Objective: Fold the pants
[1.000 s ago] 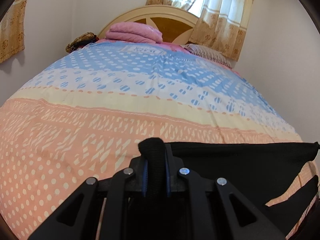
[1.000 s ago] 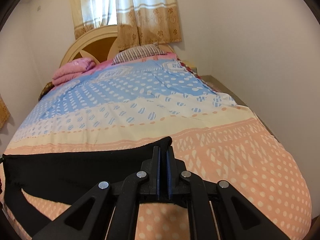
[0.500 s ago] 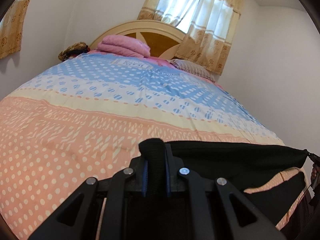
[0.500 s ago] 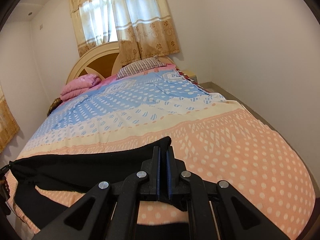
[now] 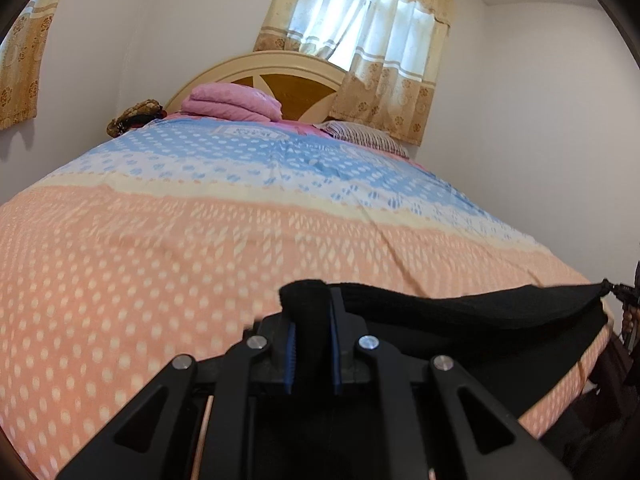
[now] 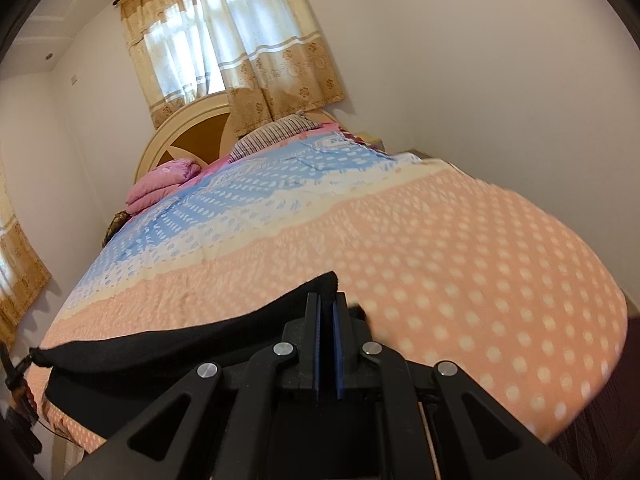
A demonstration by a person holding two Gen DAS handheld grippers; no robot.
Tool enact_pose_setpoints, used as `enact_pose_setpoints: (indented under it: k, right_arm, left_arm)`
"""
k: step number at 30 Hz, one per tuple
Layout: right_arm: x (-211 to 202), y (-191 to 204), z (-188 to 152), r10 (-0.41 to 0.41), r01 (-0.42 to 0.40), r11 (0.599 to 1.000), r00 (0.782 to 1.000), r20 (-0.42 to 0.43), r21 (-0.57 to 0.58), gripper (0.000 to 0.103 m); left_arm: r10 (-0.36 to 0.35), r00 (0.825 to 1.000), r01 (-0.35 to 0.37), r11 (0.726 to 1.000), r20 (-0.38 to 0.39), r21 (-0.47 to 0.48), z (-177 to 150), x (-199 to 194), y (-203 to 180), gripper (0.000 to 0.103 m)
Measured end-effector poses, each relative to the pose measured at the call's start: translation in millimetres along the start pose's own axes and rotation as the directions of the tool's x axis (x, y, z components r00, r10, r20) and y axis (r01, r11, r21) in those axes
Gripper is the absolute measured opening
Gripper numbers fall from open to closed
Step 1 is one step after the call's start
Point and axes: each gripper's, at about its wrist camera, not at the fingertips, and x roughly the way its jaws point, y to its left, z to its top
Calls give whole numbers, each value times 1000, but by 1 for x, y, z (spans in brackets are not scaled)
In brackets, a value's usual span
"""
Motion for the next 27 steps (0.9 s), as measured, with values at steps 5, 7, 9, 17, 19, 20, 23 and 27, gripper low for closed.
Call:
enact_pose_setpoints:
  k: [5, 7, 9, 17, 19, 20, 23, 27]
  right_arm:
    - [-4, -15, -19, -17, 18, 999, 999, -31, 27, 5]
    - [-5, -19, -26, -24, 25, 999, 999, -47, 29, 5]
    - [-5, -21, -31, -30, 31, 999, 998, -56, 28, 5]
    - [-11, -29, -42, -49, 52, 998, 995, -87, 29, 5]
    - [-14, -33, -44, -65, 67, 998, 994, -89, 22, 6]
    - [-14, -34, -44, -65, 67, 997, 994, -91, 23, 6]
    - [-23, -40, -47, -90, 94, 995, 992, -83, 44, 28]
    - [-39, -45, -48, -154, 159, 985, 986, -62, 67, 34]
  left_arm:
    - [23, 1000, -23, 998, -14, 56, -28, -13, -1, 18]
    - [42, 999, -40, 996, -17, 82, -36, -17, -1, 20]
    - [73, 997, -71, 990, -15, 120, -42, -18, -3, 27]
    - [162, 987, -161, 972, 9, 170, -53, -33, 4, 65]
    - [173, 985, -173, 972, 16, 162, -56, -38, 8, 70]
    - [174, 985, -173, 972, 11, 159, -58, -42, 11, 71]
    - [193, 981, -190, 970, -2, 151, -66, -50, 19, 77]
    - [219, 976, -214, 967, -20, 139, -76, -58, 26, 77]
